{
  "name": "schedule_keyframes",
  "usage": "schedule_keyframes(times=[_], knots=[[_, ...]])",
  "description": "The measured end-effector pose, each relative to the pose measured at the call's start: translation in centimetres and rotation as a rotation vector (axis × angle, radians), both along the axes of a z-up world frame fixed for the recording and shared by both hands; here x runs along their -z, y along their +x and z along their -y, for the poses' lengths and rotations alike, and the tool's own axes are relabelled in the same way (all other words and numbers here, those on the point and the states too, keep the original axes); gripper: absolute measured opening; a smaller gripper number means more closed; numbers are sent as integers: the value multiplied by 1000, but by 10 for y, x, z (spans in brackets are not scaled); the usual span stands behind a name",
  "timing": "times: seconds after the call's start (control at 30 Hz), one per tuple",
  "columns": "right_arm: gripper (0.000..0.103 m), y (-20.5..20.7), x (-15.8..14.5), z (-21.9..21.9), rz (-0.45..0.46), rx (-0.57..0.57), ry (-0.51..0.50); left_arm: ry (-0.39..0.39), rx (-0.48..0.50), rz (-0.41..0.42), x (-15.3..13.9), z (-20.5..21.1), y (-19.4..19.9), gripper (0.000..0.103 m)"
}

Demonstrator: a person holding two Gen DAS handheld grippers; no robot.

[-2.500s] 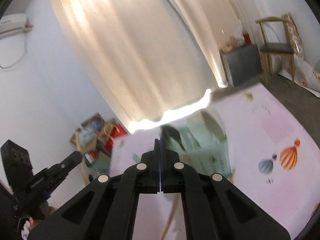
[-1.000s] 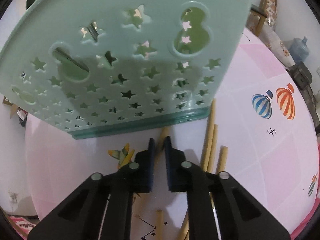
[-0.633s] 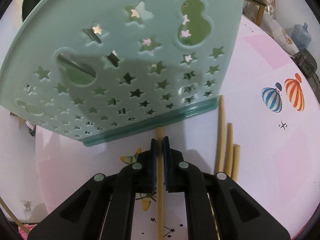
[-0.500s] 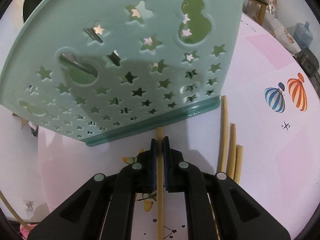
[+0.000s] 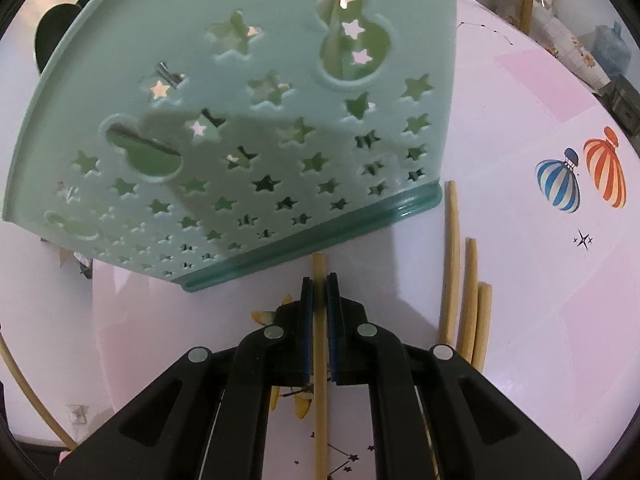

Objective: Organize utensils

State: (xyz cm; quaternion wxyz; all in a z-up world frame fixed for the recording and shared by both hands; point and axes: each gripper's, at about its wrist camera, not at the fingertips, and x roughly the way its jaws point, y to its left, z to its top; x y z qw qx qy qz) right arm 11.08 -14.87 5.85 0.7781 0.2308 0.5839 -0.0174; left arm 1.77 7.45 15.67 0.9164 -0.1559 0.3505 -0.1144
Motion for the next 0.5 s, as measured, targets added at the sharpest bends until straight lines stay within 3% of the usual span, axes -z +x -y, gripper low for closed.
schedule_keyframes(times=[0.2,0.5], knots=[[7,-4,5,1,5,4,35,-18,-15,-8,1,-3,-1,4],[7,-9,-25,22,113,4,75,-17,-38,3,-2,-8,-6,4]])
